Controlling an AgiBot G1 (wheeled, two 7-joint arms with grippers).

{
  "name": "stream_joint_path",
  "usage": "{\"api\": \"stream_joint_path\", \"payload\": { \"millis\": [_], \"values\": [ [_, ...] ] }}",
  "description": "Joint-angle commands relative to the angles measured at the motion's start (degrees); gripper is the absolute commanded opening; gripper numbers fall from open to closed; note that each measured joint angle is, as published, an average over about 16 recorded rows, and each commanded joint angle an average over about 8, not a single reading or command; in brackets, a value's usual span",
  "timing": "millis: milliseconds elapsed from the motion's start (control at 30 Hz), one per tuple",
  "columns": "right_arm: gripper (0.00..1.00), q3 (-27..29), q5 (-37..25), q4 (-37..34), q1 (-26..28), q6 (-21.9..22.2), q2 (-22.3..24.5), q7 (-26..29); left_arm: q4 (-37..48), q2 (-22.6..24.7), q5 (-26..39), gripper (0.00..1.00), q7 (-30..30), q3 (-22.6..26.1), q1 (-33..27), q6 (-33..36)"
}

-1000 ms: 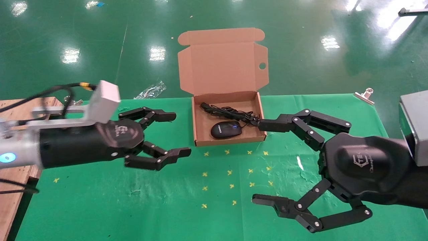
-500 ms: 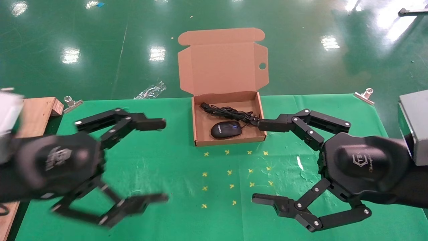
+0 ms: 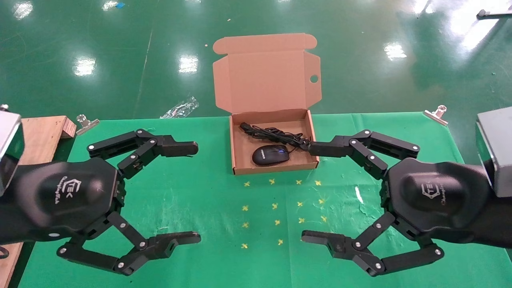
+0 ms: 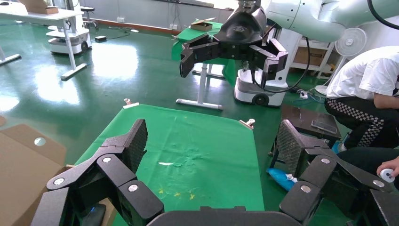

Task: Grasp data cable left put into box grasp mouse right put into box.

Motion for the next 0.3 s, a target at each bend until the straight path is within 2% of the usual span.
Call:
{"api": "stream_joint_path", "payload": {
  "millis": [33,300],
  "values": [
    [1.00,0.0,0.0,0.0,0.0,0.0,0.0,0.0,0.1,0.1,0.3,1.00,-0.1,0.2,-0.1,-0.2],
    [1.00,0.0,0.0,0.0,0.0,0.0,0.0,0.0,0.3,0.3,0.8,1.00,-0.2,0.5,-0.3,-0.5]
  ]
}}
